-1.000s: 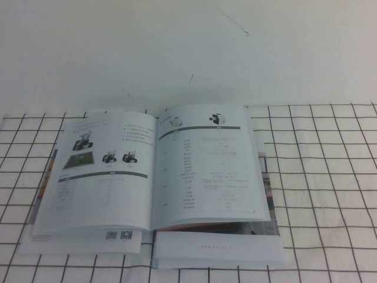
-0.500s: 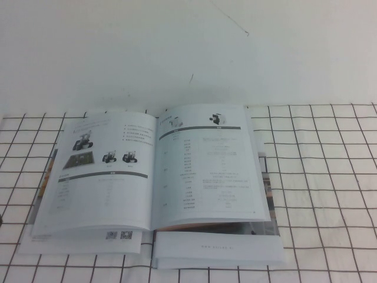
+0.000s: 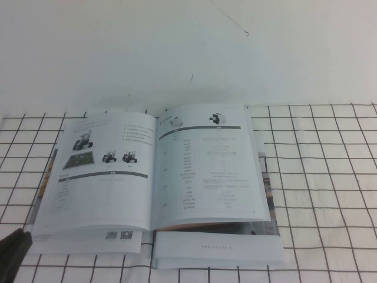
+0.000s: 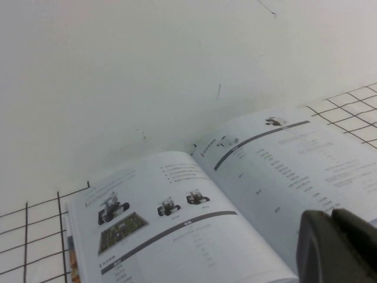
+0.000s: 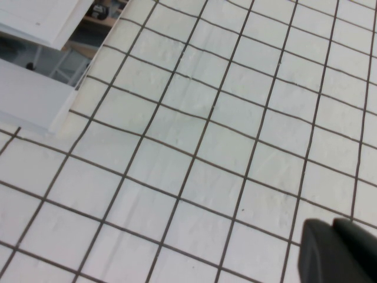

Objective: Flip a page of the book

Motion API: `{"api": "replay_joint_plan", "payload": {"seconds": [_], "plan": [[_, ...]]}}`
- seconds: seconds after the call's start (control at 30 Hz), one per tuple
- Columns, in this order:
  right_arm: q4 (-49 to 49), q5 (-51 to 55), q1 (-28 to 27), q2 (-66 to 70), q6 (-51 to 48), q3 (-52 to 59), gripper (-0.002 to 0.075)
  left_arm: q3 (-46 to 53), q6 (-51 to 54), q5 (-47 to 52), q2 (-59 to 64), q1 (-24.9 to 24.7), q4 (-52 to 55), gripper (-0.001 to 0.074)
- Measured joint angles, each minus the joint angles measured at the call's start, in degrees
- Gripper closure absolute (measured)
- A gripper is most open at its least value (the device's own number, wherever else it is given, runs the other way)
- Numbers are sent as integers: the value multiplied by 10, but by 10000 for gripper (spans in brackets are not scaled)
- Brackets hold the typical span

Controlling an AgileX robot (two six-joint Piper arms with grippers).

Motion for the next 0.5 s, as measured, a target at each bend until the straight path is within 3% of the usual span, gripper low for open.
{"api": "replay_joint_plan", "payload": {"seconds": [0.27,0.5], "plan": [[0,0,0,0,0,0,705,11,0,16,-52,2,0,736],[0,1,0,0,0,0,705,53,10,17,-134,45,39,737]]}}
